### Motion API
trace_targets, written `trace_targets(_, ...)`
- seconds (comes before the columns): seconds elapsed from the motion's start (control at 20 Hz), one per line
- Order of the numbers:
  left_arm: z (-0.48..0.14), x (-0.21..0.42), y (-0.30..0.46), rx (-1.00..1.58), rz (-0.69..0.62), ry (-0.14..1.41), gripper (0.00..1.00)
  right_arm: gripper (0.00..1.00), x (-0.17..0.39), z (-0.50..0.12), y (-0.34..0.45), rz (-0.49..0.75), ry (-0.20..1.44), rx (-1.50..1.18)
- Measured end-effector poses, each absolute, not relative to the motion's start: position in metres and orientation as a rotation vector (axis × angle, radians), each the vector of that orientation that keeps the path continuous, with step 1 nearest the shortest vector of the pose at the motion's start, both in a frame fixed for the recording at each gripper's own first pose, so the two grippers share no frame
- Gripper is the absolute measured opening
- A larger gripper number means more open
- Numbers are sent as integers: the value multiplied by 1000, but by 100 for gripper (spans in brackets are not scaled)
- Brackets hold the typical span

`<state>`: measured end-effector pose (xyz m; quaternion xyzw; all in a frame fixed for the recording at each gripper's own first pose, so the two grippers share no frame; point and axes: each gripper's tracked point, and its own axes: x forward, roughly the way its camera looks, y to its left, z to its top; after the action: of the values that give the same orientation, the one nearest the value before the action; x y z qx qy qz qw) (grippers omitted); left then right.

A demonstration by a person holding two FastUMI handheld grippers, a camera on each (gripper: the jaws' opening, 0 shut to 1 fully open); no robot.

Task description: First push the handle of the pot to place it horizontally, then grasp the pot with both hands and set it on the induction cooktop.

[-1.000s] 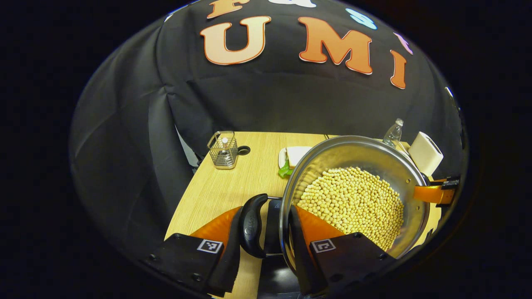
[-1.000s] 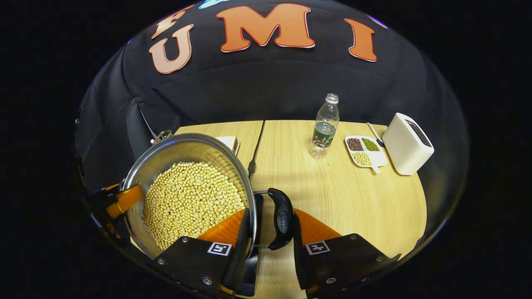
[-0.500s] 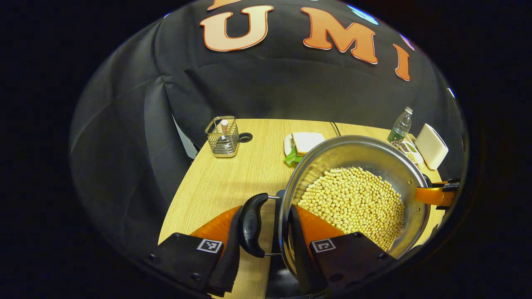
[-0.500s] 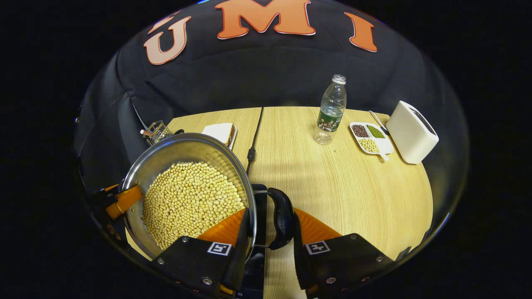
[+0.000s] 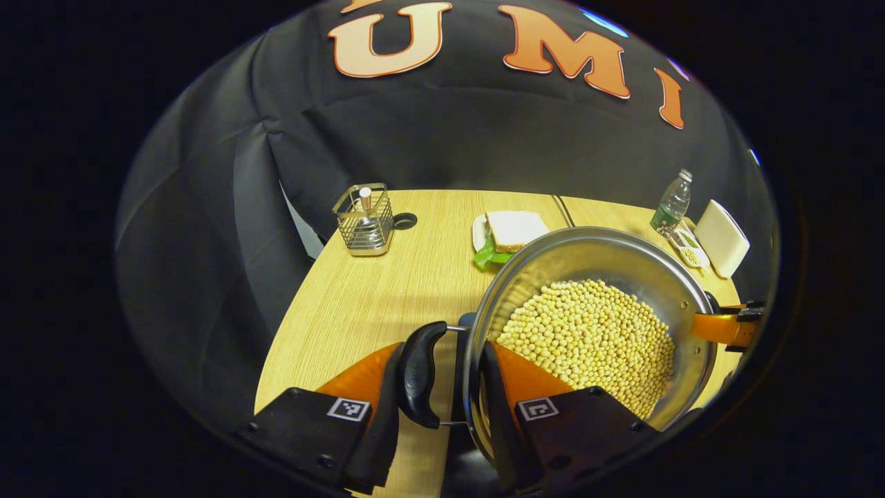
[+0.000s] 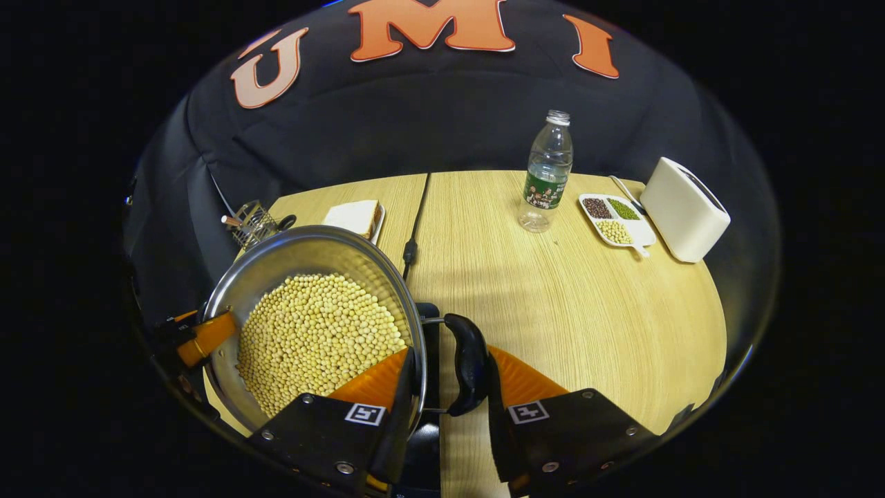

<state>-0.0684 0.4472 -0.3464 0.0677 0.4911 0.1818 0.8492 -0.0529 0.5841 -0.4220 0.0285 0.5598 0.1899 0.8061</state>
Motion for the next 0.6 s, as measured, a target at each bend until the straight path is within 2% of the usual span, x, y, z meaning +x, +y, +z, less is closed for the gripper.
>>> trace_targets(0.1, -348, -68, 444, 150, 393, 1042, 66, 51, -49, -425, 586, 417, 1189, 69)
trace_targets(0.3, -335, -57, 446, 193, 415, 1003, 76, 61, -36, -413, 586, 442, 1110, 95)
trace_targets(0.4, -314, -45, 439, 256, 396, 954, 76, 65, -23, -399, 579, 457, 1036, 115)
trace_targets(0.45, -301, -41, 434, 278, 386, 929, 75, 71, -17, -393, 571, 452, 1003, 114)
trace_targets(0.5, -290, -35, 427, 292, 377, 905, 82, 73, -10, -385, 566, 449, 966, 119)
trace_targets(0.6, -272, -24, 412, 307, 370, 844, 86, 77, 1, -367, 551, 449, 892, 124)
